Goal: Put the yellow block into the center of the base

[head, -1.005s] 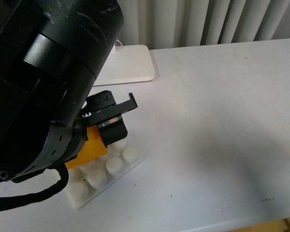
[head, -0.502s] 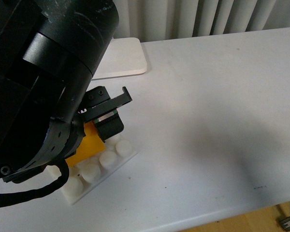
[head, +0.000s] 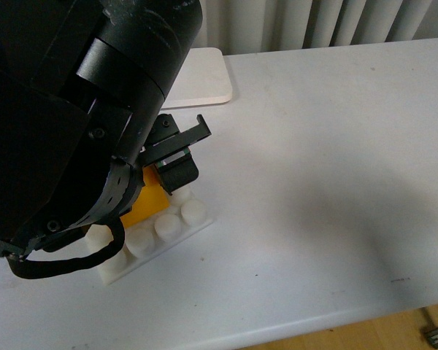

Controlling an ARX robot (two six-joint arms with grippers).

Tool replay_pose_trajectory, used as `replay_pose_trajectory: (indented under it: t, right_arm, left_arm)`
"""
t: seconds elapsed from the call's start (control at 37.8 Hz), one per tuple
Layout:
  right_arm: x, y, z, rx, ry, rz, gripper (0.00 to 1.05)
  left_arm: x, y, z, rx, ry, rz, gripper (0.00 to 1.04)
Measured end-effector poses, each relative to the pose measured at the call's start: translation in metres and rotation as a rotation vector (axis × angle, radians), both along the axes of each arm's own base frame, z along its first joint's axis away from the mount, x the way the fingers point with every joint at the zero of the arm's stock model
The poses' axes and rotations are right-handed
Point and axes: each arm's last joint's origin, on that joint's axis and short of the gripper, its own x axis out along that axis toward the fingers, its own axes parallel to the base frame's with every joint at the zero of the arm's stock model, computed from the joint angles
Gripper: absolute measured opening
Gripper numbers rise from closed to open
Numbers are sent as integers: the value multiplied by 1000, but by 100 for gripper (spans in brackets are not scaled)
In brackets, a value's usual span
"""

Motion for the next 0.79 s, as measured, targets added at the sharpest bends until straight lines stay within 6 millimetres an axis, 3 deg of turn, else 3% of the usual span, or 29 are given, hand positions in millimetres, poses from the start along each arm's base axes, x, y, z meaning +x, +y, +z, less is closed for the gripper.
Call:
replay_pose_trajectory:
  t: [0.42, 0.79]
  right_arm:
    - [0, 0, 0, 0, 0, 0, 95]
    - [0, 0, 0, 0, 0, 0, 95]
  left_arm:
    - [-4, -2, -2, 22, -11, -22, 65]
    - [-25, 5, -14, 67, -13, 53, 65]
